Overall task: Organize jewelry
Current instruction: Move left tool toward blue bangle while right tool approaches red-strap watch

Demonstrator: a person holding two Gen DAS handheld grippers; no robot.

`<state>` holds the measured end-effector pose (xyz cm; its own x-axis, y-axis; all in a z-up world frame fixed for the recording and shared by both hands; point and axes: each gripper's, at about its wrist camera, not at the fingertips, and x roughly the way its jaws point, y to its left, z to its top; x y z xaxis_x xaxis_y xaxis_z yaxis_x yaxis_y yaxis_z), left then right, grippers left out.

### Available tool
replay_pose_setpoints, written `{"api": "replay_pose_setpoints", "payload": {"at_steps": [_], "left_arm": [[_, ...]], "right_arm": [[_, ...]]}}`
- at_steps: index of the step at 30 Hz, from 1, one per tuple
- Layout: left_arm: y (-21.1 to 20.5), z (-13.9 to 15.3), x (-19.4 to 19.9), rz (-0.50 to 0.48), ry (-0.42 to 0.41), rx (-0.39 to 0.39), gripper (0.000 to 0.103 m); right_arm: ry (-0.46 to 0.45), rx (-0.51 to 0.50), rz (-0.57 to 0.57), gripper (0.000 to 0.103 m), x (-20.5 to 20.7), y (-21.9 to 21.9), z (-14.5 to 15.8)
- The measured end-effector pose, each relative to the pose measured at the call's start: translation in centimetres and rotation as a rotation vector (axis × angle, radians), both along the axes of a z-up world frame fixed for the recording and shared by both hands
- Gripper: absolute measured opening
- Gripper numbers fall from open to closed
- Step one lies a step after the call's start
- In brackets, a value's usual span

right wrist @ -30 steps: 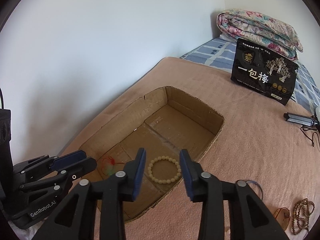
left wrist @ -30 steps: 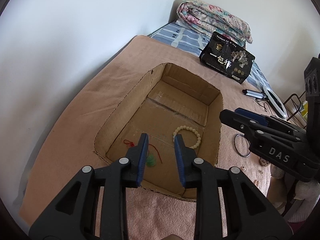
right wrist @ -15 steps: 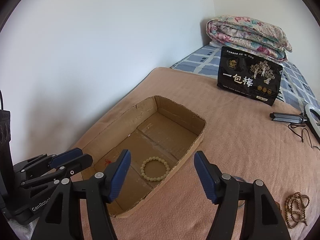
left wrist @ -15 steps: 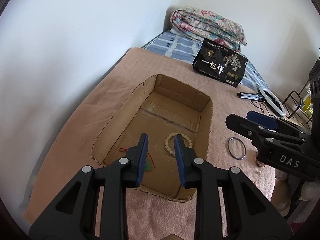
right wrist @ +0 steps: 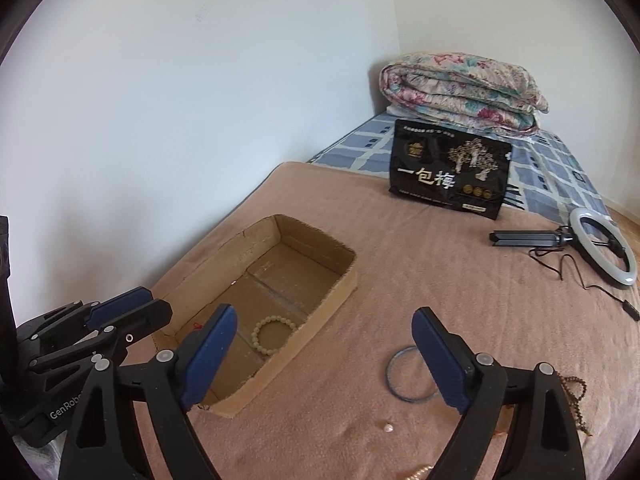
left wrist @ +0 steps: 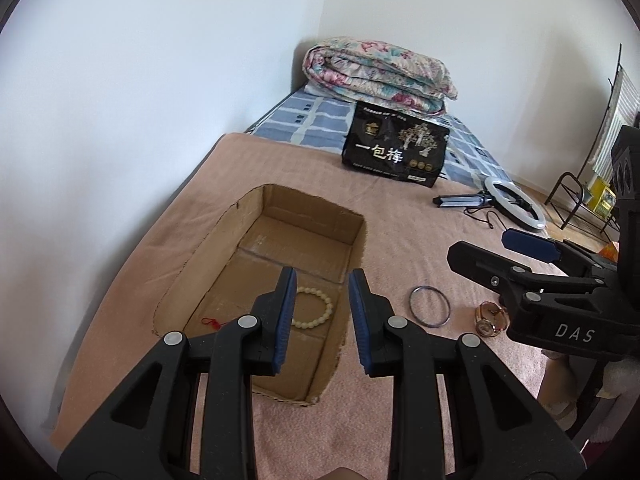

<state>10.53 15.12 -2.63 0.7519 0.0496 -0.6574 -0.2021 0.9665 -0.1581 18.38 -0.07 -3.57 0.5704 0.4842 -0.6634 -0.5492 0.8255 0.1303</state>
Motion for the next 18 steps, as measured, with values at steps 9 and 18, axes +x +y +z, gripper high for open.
{"api": "replay_pose_setpoints", "payload": {"at_steps": [9, 18], "left_arm": [[-4.0, 0.7, 0.9, -0.083, -0.01, 0.018, 0.05], [-8.2, -0.1, 2.5, -0.17, 0.03, 0.0, 0.054]], "right_arm": [[-0.039, -0.015, -0.102, 0.103, -0.4, -6.1, 1.4], [-0.019, -0.033, -0.24, 0.103, 0.2, -13.9, 1.0]]}}
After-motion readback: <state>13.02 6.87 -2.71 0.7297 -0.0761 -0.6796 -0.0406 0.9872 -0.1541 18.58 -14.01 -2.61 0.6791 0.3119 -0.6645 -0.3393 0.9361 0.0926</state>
